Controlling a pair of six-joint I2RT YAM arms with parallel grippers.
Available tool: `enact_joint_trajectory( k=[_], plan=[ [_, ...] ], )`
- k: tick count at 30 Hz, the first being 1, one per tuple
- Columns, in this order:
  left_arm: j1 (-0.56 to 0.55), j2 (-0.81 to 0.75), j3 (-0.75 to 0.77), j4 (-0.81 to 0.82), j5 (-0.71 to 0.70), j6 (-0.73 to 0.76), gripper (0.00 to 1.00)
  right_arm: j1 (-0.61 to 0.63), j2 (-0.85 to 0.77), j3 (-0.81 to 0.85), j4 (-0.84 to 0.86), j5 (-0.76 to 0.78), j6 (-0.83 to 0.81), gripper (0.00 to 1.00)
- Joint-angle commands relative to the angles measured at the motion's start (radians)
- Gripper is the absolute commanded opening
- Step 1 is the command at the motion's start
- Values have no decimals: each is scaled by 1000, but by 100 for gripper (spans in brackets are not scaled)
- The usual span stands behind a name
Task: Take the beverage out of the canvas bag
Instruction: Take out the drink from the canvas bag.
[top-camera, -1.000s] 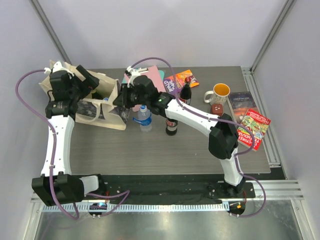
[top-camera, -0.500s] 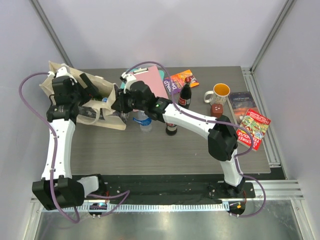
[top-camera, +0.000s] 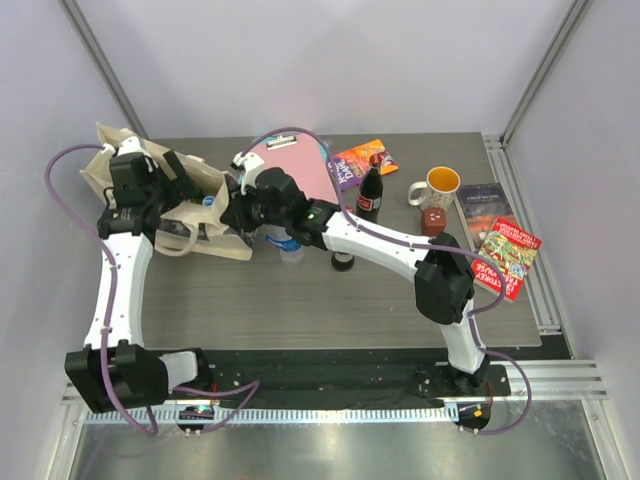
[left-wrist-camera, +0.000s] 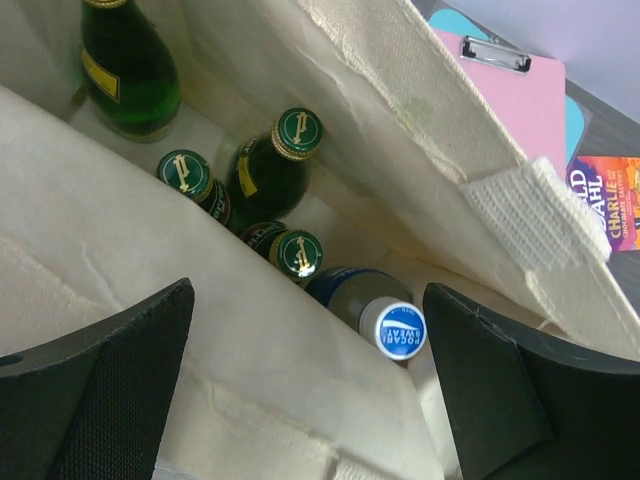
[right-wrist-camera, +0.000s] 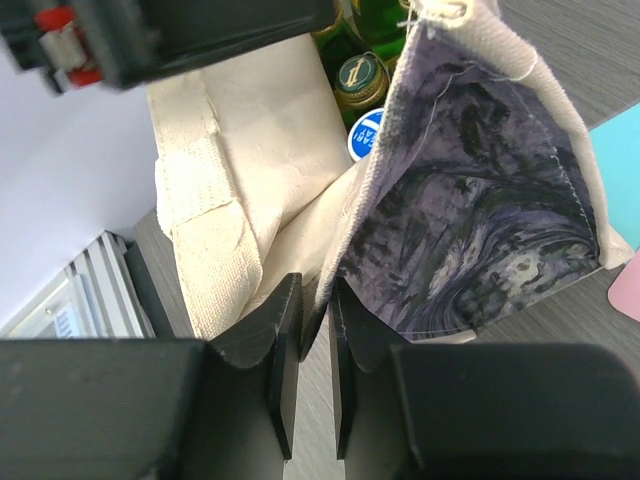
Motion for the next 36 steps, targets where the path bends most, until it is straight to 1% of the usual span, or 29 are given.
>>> enact_joint_trajectory(
  k=[1, 2, 4, 6, 12, 14, 19, 25, 30, 34, 36],
  plan=[
    [-1, 44, 46, 30, 4, 15, 95, 39, -16, -34, -81, -13, -72, 22],
    [-1, 53, 43, 39, 4, 35, 96, 39, -13, -40, -81, -12, -80, 22],
    [1, 65, 35, 65, 61, 64, 95, 39, -12, -47, -82, -4, -101, 22],
    [-1, 85, 35, 76, 61, 98, 95, 40, -9, -50, -81, -1, -116, 22],
    [-1, 120, 26, 180, 66, 182, 95, 40, -7, -53, -82, 3, -141, 22],
    [5, 139, 51, 202, 66, 170, 95, 40, -7, -53, -82, -1, -144, 22],
    [7, 200, 127, 185, 95, 132, 94, 39, -6, -41, -88, -49, -167, 23],
    [15, 242, 137, 170, 98, 90, 92, 39, -6, -30, -94, -89, -190, 22],
    [21, 246, 160, 163, 109, 93, 91, 39, -4, -31, -96, -93, -195, 22],
    [19, 219, 144, 168, 188, 99, 90, 39, -4, -28, -99, -105, -207, 22],
    [21, 177, 120, 170, 213, 92, 90, 39, -2, -28, -102, -121, -219, 22]
  ],
)
